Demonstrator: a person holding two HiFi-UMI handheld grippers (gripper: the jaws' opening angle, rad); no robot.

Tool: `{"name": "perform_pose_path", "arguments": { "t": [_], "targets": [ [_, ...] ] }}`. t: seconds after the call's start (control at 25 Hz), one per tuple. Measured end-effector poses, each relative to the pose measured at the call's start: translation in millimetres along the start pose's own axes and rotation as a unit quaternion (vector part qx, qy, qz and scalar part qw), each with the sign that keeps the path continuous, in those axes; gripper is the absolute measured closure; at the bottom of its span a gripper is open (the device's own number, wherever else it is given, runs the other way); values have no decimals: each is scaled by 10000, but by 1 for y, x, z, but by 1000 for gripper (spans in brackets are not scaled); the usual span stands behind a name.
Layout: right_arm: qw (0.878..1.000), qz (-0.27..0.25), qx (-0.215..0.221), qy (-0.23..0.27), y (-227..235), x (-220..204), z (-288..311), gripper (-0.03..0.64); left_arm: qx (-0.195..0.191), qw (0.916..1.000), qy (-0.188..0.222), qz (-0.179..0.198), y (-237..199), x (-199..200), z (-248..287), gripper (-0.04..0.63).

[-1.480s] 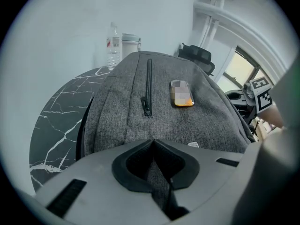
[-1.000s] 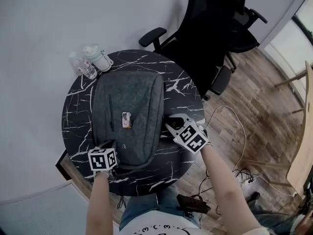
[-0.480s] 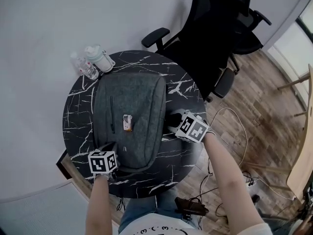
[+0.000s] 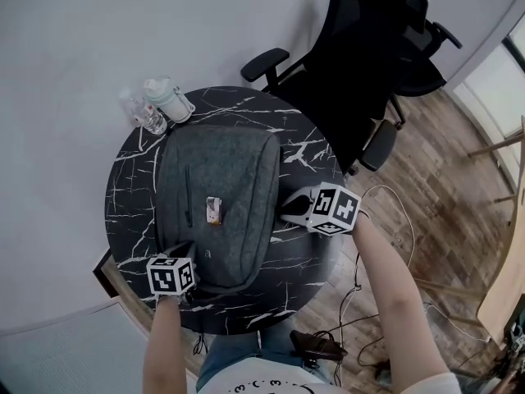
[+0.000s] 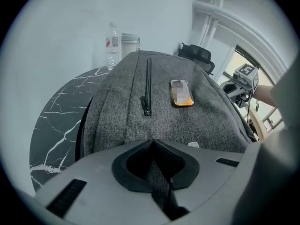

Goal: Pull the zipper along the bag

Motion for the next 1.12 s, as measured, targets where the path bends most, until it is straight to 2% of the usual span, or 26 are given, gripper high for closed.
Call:
{"name": "perform_pose_path", "arguments": {
  "t": [0.08, 0.24, 0.6, 1.12],
  "targets": [
    [9999, -18, -106, 5, 1, 0, -1, 555, 17, 10000, -5, 12, 0, 0, 0, 577],
    [9994, -86, -322, 8, -1, 0, 1, 557, -1, 10000, 0, -1, 0, 0, 1, 577],
    [9885, -478, -1403, -288, -19, -3, 0, 560, -72, 9998, -22, -174, -4, 0, 4, 577],
    [9808, -185, -1749, -845, -78, -12, 18, 558, -370, 9981, -21, -502, -8, 1, 5, 577]
  ]
}}
Point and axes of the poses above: the fingertips, and each gripper's own axes: z forward along the fingers, y to its right, x out of its top, the point moved 6 cm from there along -z, backward along the fingers, and after that the axes turned 3 degrees about z, right-handed, at the moved point
